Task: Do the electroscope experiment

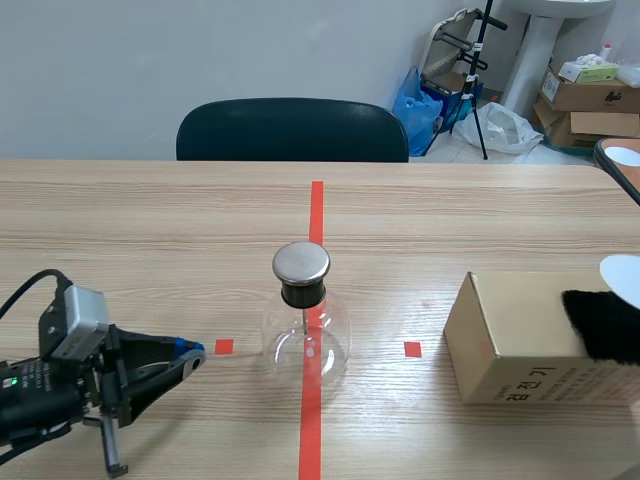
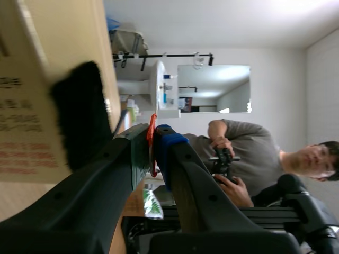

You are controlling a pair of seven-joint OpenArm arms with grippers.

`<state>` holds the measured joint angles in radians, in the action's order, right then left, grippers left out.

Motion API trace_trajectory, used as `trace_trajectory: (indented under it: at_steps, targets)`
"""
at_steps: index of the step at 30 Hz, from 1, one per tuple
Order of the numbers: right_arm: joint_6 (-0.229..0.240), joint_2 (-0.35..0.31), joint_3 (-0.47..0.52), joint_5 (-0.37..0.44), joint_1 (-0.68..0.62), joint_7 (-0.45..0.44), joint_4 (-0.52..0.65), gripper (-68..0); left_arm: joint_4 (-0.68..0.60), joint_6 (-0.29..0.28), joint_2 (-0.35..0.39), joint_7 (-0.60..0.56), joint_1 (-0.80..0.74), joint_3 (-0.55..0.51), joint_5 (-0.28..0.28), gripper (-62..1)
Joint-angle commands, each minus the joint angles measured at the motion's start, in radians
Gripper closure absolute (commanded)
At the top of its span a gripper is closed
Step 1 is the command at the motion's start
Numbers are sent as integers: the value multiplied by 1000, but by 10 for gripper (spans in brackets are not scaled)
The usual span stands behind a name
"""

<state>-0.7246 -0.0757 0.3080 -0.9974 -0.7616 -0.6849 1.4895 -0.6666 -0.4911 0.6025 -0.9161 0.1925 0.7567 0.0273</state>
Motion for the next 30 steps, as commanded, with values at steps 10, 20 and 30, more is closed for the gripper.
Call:
trace_trajectory:
  at_steps: [10, 20, 30]
  targets:
    - [-58, -15, 42, -10, 99, -22, -112, -11, -146, -205, 232, -186, -173, -175, 6, -43]
    - [-58, -12, 65, -53, 156, -45, -203, -11, -237, -205, 419, -515, -431, -403, -148, -227]
    - [-58, -12, 65, -103, 185, -40, -274, -11, -307, -205, 426, -638, -726, -642, -261, -566]
